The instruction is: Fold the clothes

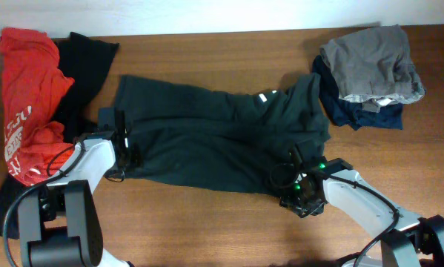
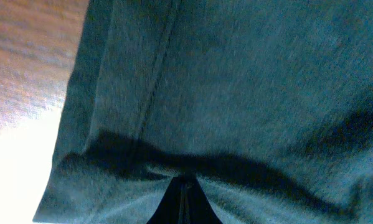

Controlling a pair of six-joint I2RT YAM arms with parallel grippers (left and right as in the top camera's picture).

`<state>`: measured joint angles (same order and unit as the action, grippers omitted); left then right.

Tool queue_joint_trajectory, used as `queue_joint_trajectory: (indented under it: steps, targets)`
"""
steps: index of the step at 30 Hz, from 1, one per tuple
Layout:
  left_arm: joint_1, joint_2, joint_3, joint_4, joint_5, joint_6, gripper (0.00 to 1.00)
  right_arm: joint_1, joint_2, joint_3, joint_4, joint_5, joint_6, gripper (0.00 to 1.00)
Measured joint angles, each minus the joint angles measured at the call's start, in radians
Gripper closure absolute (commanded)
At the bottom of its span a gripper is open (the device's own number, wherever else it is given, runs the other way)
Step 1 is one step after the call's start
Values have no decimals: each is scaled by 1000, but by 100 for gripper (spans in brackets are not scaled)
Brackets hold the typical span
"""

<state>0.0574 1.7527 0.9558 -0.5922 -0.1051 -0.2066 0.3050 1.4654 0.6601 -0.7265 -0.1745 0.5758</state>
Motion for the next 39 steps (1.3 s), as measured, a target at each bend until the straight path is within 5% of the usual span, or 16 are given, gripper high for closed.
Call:
queue_joint_trajectory:
  steps: [9, 20, 28, 39]
  targets:
    - [0, -1, -3, 8, 13, 0, 93, 0, 0, 0, 2, 0, 0, 47]
    - [2, -28, -37, -21, 47, -2, 59, 0, 0, 0, 2, 0, 1, 47]
    - [2, -37, -45, -24, 11, 47, 47, 1, 0, 0, 2, 0, 1, 47]
    - [-7, -40, -45, -28, -43, 88, 45, 1, 0, 0, 2, 0, 1, 47]
